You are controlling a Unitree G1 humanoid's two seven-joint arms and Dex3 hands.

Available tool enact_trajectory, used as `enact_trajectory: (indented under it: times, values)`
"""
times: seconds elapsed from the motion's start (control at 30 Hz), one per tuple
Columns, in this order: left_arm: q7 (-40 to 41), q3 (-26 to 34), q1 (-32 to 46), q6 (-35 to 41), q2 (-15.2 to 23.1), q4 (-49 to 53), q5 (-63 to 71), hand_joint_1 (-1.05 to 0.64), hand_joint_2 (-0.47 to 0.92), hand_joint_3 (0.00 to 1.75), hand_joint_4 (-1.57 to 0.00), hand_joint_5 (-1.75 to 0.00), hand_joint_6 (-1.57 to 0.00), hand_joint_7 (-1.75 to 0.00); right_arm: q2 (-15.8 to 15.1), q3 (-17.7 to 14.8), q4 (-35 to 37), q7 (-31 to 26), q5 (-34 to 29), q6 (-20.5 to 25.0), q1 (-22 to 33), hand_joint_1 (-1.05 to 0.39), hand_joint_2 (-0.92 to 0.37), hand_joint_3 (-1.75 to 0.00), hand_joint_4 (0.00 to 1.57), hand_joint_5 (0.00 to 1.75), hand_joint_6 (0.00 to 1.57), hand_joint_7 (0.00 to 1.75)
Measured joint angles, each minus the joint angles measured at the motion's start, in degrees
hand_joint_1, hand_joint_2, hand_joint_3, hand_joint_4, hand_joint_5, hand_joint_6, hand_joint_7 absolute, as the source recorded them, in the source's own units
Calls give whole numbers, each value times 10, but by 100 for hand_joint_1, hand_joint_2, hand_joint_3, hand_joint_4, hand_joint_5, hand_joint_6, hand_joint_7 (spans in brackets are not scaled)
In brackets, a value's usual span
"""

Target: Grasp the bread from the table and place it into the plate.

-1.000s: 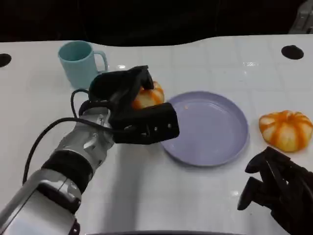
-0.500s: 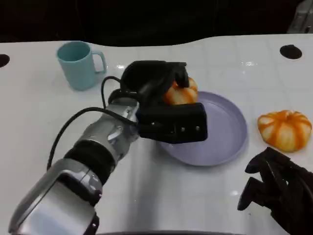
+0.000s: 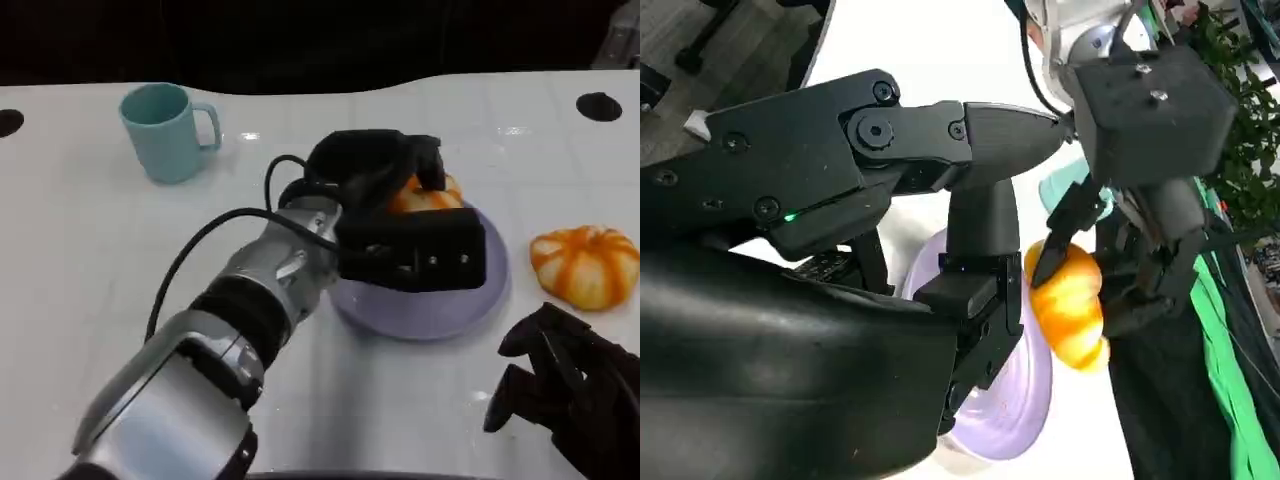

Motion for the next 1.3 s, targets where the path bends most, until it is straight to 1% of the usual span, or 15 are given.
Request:
enact_trajectory:
  times: [0.1,0.17,0.23,0.37,0.4,0.43,0.47,0.53,0.6,0.7,0.73,0.8,0.9,1.2,1.3]
  values:
    - [-3,-4,-1,0,-5,12,0,-21,80,44,-81,-175,-85,-56,1,3,0,0,-1,-4,1,-47,-92,-36,64,175,50,161]
    - [-3,-10,-1,0,-5,15,1,-22,81,36,-80,-175,-92,-51,1,4,-1,0,-4,-4,2,-47,-92,-36,64,175,50,161]
    - [-3,-15,-1,0,-6,20,3,-25,83,19,-77,-174,-101,-47,1,6,-1,0,-5,-4,2,-47,-92,-37,63,175,49,161]
    - [-10,-15,-1,-3,-7,27,-2,-24,86,8,-78,-163,-100,-36,1,6,-1,1,-5,-6,2,-47,-92,-38,63,175,49,162]
    - [-12,-15,-1,-3,-7,28,-3,-29,90,12,-60,-143,-78,-22,1,6,-1,2,-5,-7,2,-47,-92,-37,64,175,49,162]
    - [-17,-13,-1,-6,-7,29,-5,-32,91,14,-53,-119,-69,-14,1,6,-2,2,-5,-7,2,-47,-92,-37,64,175,49,162]
    - [-31,-11,-1,-11,-7,30,-7,-34,91,16,-50,-107,-64,-9,1,7,-2,1,-5,-7,2,-47,-92,-37,64,175,49,162]
    - [-57,-10,-1,-18,-6,32,-13,-45,92,22,-41,-58,-48,-2,1,7,-3,1,-6,-7,2,-47,-92,-37,64,175,49,162]
    - [-78,-11,-2,-22,-6,32,-15,-52,92,25,-31,-39,-37,0,1,8,-5,0,-6,-7,2,-47,-92,-37,64,175,49,162]
    - [-102,-12,-5,-22,-4,32,-15,-54,92,26,-27,-33,-33,0,1,9,-6,-1,-7,-7,2,-47,-92,-38,64,175,49,162]
    - [-106,-12,-6,-22,-3,32,-15,-62,92,31,-17,-26,-28,0,1,10,-6,-2,-7,-7,2,-46,-92,-38,63,175,49,162]
    - [-117,-15,-9,-22,-1,32,-15,-72,92,37,-7,-21,-23,0,1,10,-6,-3,-7,-7,2,-46,-92,-38,63,175,48,162]
    - [-133,-23,-11,-23,3,32,-10,-81,92,44,-1,-15,-19,0,1,10,-6,-3,-7,-7,2,-46,-92,-38,63,175,48,163]
    - [-183,-13,-15,-23,17,29,-18,-87,92,49,-2,-13,-16,-1,1,10,-3,1,-7,-8,2,-47,-92,-36,64,175,49,163]
    - [-216,11,-15,-39,26,19,-48,-86,92,48,-6,-16,-20,-2,1,9,-2,1,-7,-9,2,-47,-92,-35,64,175,49,163]
